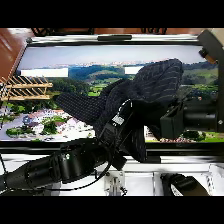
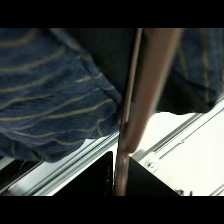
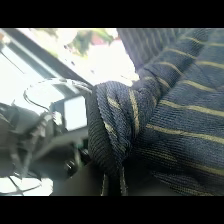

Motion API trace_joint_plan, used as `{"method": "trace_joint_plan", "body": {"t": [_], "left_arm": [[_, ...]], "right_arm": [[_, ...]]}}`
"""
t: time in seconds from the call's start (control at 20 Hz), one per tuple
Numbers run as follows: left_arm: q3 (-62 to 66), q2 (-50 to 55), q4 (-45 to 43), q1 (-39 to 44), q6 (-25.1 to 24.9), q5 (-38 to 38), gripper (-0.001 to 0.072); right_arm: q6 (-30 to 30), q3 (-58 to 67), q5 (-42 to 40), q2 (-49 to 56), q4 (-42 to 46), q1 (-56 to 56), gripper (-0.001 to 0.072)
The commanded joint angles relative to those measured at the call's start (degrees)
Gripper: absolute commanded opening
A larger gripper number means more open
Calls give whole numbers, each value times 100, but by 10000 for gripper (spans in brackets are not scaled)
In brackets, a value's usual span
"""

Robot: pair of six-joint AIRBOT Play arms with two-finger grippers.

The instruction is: Fold the shirts.

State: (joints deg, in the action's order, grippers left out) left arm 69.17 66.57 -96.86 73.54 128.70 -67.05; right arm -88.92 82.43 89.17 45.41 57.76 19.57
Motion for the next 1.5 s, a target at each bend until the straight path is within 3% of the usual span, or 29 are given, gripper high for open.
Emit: {"method": "trace_joint_plan", "body": {"t": [0.0, 0.1, 0.3, 0.5, 0.65, 0.75, 0.9, 1.05, 1.3, 1.45], "left_arm": [[2, -105, -42, 151, 162, -1001, 58], [-2, -245, -142, 435, 175, -1554, 58], [-4, -313, -221, 610, 793, -2149, 58], [-4, -297, -337, 544, 1397, -2087, 58], [0, -289, -369, -66, 1408, -1539, 58], [20, -297, -363, -636, 1119, -870, 58], [120, -238, 269, -1250, 87, 361, 58], [170, -96, 562, -1436, -723, 452, 58], [166, 146, 586, -1460, -1272, 446, 58], [164, 376, 651, -1458, -1589, 450, 59]], "right_arm": [[-216, 0, -24, -4, 984, 203, 105], [-216, 0, -354, -4, 1414, 203, 105], [-339, 0, -933, -4, 1528, 203, 105], [-356, 0, -1036, 2, 1578, 203, 105], [-459, -2, -844, 70, 1106, 205, 104], [-538, -7, -634, 136, 710, 208, 104], [-474, -7, -575, 365, 463, 208, 104], [-144, -7, -684, 791, 170, 208, 105], [155, -7, -1532, 1252, 105, 205, 105], [247, -7, -1615, 1259, 127, 203, 105]]}}
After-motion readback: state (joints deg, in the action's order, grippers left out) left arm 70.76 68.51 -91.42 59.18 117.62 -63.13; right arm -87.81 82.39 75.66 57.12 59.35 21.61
